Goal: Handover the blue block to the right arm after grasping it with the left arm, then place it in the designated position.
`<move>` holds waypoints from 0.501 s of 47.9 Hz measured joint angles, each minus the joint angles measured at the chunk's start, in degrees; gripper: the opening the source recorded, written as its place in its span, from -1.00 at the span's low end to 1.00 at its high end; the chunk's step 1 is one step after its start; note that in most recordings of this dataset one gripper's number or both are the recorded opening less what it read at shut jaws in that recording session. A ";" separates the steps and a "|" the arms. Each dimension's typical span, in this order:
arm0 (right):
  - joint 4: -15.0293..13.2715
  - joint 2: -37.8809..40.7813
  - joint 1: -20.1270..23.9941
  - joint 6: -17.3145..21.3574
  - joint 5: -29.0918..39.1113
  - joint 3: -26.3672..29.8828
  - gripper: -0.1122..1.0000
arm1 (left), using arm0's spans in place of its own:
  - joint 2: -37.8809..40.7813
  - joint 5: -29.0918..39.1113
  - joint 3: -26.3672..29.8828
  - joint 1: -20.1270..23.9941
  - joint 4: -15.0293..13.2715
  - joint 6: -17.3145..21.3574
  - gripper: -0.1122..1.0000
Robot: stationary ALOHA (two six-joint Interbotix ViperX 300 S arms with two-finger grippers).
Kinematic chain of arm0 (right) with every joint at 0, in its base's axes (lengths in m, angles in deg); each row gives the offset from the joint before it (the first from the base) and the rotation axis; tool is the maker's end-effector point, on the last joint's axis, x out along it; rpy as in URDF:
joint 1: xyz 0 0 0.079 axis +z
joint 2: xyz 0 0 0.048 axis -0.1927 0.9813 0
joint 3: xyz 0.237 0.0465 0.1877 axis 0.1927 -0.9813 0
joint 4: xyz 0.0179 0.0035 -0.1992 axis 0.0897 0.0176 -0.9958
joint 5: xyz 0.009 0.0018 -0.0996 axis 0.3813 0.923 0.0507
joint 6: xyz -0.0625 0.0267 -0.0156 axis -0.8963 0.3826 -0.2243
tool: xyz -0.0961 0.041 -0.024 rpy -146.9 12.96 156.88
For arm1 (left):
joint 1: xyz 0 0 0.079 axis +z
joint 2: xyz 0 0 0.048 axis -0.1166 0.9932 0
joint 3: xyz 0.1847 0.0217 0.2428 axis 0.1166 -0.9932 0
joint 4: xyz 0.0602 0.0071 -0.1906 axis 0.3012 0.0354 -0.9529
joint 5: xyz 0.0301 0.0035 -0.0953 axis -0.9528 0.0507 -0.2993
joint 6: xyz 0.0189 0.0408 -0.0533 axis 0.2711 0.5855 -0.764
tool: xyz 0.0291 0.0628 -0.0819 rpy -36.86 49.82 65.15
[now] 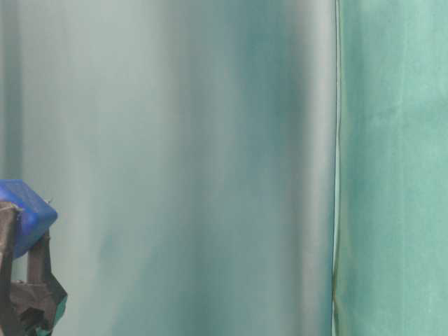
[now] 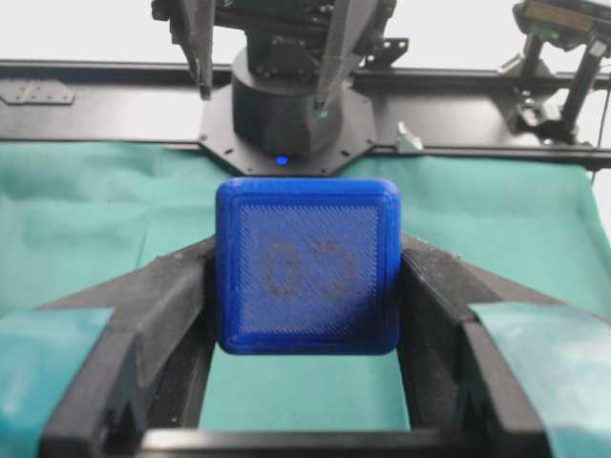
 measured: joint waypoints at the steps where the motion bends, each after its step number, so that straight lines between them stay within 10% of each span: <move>1: 0.00 0.09 0.00 0.00 0.00 0.00 0.88 | 0.00 0.00 0.00 0.00 0.09 -0.09 0.04; 24: -1.93 0.09 0.00 -1.67 0.18 1.05 0.87 | 0.00 0.00 0.00 0.00 0.00 0.00 0.04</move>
